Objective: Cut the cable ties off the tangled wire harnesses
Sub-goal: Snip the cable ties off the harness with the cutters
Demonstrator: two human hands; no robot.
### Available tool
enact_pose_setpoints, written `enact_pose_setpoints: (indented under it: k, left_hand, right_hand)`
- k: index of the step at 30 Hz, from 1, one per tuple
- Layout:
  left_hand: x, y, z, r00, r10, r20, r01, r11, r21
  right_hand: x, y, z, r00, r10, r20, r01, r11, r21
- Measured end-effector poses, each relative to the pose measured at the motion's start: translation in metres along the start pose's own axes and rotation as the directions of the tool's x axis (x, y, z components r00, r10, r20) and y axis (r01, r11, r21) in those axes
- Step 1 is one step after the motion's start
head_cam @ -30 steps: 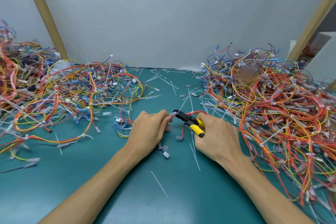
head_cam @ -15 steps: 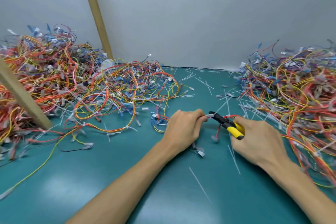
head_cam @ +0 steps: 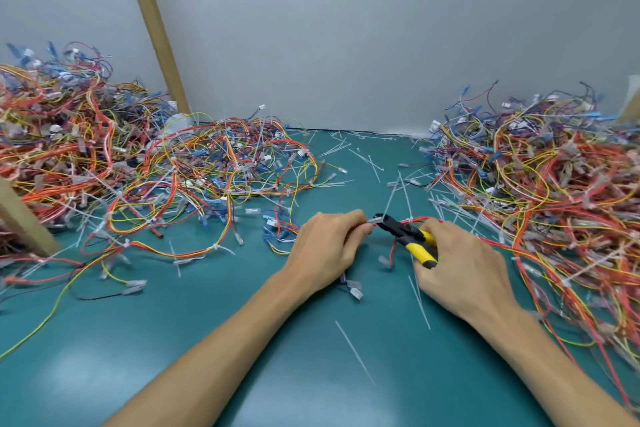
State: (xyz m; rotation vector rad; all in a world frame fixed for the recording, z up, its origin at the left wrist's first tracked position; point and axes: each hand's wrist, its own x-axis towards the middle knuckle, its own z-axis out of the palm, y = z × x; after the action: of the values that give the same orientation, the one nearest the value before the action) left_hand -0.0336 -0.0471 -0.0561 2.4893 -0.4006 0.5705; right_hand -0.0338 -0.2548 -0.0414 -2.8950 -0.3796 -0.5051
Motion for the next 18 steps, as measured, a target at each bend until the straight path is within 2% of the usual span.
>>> enact_pose_setpoints:
  k: [7,12,15,18]
  left_hand:
    - [0.001,0.002,0.000,0.998,0.019,-0.052,-0.018,1.000,0.017]
    - [0.001,0.003,-0.001,0.997,0.030,-0.073,-0.028,0.999,0.020]
    - [0.000,0.001,0.000,0.998,0.003,-0.056,-0.003,1.000,-0.006]
    - [0.002,0.000,0.002,0.997,-0.072,0.018,0.073,0.995,-0.062]
  right_hand:
    - [0.001,0.001,-0.005,0.996,0.036,0.083,-0.041,0.998,0.052]
    - [0.001,0.002,-0.007,0.996,0.034,0.079,-0.034,0.999,-0.002]
    - [0.001,0.004,-0.010,0.997,0.040,0.068,-0.039,0.999,-0.016]
    - [0.003,0.005,-0.012,0.996,0.031,0.085,-0.030,0.999,-0.011]
